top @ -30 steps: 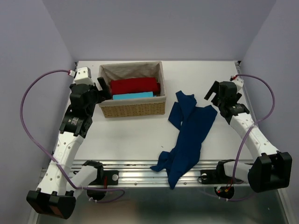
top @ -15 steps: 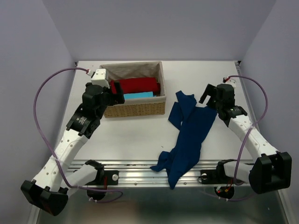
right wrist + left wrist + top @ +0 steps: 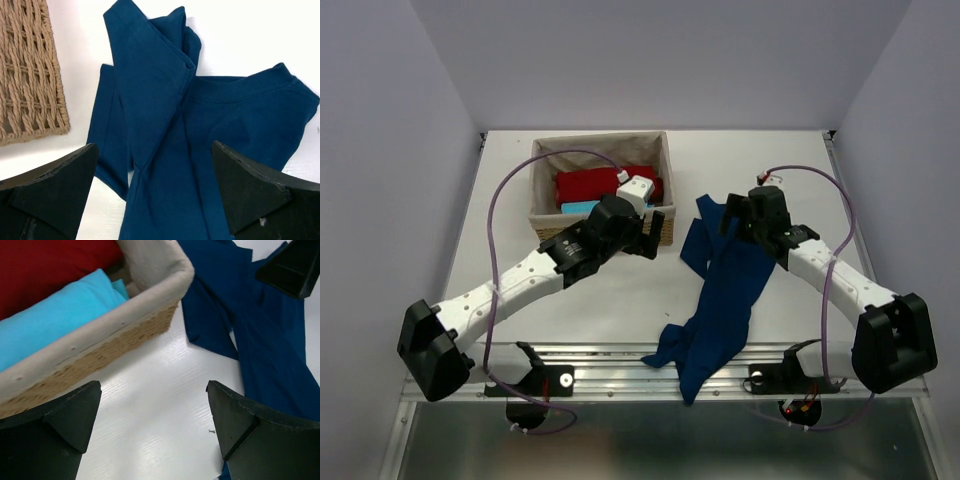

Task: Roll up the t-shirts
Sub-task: Move the bin to the center of the board.

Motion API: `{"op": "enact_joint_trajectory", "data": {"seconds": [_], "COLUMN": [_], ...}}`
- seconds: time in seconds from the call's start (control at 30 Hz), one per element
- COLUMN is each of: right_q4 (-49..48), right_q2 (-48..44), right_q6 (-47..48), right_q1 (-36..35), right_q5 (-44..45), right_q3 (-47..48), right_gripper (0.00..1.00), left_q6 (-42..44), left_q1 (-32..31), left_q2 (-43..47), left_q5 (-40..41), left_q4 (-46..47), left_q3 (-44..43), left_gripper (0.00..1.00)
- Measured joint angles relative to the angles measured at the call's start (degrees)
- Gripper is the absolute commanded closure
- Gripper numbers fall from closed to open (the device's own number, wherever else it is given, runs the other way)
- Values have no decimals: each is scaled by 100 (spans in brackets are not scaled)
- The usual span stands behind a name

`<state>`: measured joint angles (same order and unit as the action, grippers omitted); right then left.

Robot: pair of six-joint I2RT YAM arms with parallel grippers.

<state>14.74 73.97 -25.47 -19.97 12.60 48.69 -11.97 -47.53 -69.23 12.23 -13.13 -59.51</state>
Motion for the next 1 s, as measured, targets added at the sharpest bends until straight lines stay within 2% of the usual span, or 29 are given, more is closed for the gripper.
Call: {"op": "enact_joint_trajectory", "data": {"seconds": [0.33,0.6,0.83,1.0], "right_q4": [15,22,105,507], "right_q2": [-192,-577,-708,-710], "right_q6": [-79,-201,-306,-463], "right_q1": [0,0,0,0], "right_q5": [304,459,450,289], "right_q3": [-129,-417,-461,-461], "right_gripper": [0,0,0,0], "left_q6": [-177,-203,-127,-92], "left_q1": [-343,-330,-105,365], "left_q2": [-1266,-2000,-2704,-3300], "left_q5": [-417,-57,-111,-448], "left_q4": [658,732,721,817], "left_q3": [-361,-887,-1598,-2175], "left_gripper": [1,1,1,1]}}
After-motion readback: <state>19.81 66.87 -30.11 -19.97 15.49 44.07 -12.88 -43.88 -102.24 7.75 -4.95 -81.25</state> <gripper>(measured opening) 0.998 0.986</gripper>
